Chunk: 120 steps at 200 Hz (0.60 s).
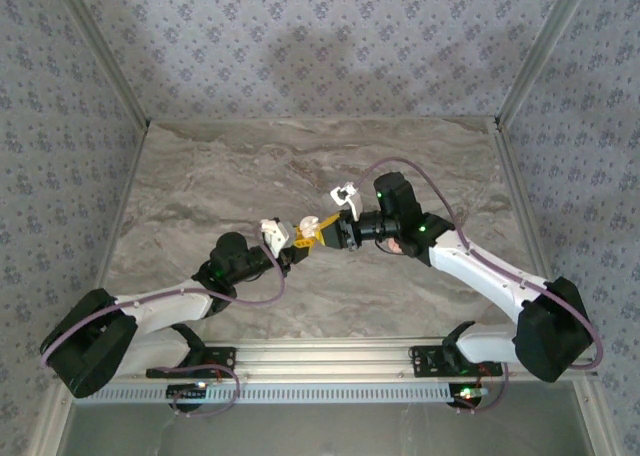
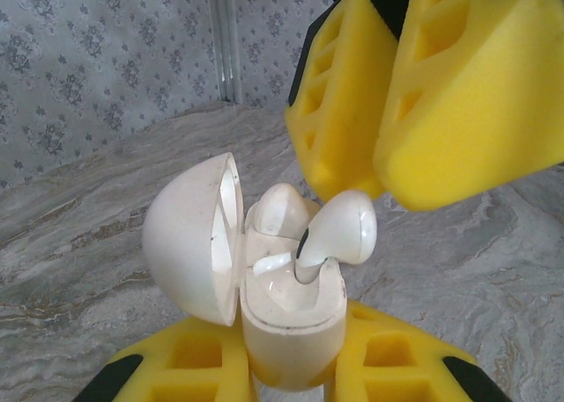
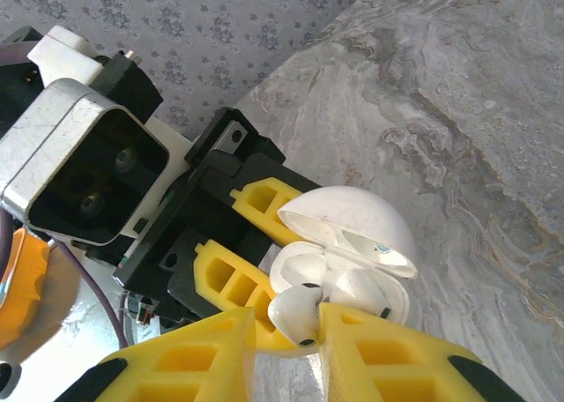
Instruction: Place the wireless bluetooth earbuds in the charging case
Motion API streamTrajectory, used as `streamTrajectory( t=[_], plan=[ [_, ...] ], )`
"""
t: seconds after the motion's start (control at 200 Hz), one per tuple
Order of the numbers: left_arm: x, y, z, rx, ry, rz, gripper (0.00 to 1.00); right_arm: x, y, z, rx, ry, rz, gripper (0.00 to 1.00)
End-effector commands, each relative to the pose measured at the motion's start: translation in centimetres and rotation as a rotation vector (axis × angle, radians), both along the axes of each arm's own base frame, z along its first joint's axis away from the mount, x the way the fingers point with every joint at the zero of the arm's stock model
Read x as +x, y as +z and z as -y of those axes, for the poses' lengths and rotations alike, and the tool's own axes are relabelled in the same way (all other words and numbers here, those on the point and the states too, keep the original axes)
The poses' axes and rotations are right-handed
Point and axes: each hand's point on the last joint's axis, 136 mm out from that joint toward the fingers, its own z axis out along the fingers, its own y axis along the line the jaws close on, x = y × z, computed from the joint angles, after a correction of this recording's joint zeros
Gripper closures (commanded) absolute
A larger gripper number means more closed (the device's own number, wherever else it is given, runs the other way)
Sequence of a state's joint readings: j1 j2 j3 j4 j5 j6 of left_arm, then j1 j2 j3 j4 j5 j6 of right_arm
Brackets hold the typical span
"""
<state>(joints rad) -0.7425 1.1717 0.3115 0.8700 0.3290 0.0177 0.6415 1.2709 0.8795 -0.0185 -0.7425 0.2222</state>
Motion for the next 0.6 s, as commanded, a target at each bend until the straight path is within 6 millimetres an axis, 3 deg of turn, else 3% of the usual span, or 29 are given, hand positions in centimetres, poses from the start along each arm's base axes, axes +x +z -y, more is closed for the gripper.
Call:
streamTrajectory(
  t=[0.0,0.595],
  plan=[
    [-0.2,2.5,0.3,-0.043,-0.015,0.069,0.91,-0.8,0.3,-0.4,0.015,0.04,-0.017,0.74],
    [-0.3,2.5,0.3,-0.04,-0.017,0.069,0.91,-1.1,0.8,-1.5,0.021,0.064,0.012,0.75]
  ],
)
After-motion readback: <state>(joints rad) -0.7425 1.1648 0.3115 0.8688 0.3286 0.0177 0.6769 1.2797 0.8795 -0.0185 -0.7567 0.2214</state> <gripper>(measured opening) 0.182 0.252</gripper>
